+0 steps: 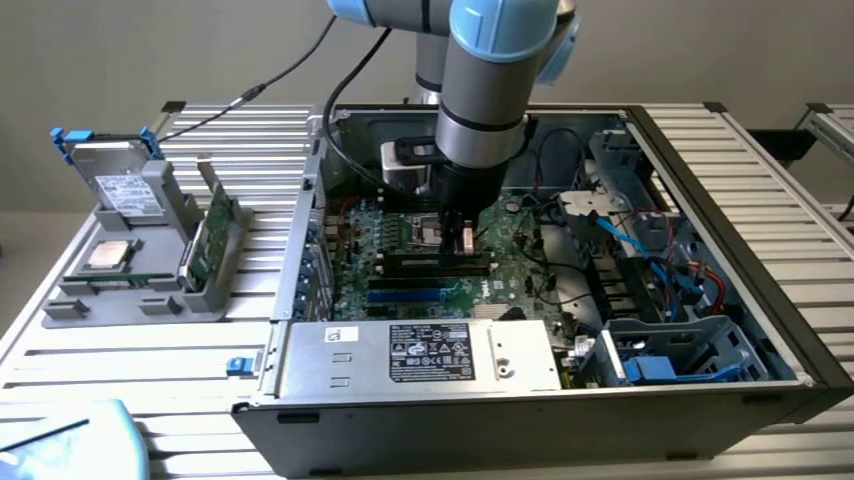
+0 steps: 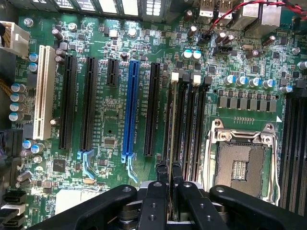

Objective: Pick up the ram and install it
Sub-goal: 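Insert the ram into the slot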

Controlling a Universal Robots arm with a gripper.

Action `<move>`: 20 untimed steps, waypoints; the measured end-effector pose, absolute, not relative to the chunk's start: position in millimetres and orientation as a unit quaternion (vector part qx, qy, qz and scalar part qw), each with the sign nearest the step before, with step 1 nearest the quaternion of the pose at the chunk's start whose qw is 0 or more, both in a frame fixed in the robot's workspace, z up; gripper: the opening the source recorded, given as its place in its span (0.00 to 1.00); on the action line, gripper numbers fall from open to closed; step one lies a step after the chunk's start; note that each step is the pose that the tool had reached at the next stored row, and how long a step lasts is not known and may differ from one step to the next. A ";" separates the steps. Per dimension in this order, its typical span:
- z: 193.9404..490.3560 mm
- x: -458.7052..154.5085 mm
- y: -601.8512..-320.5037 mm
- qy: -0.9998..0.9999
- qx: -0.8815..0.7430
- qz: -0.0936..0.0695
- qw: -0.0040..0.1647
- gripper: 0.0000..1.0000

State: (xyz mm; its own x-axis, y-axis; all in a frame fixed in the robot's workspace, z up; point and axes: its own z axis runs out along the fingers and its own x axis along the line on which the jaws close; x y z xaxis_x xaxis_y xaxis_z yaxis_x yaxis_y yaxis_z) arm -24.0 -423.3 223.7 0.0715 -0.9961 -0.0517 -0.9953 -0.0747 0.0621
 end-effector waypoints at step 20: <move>222.2 -24.0 -423.4 -0.686 0.727 -0.041 0.005 0.14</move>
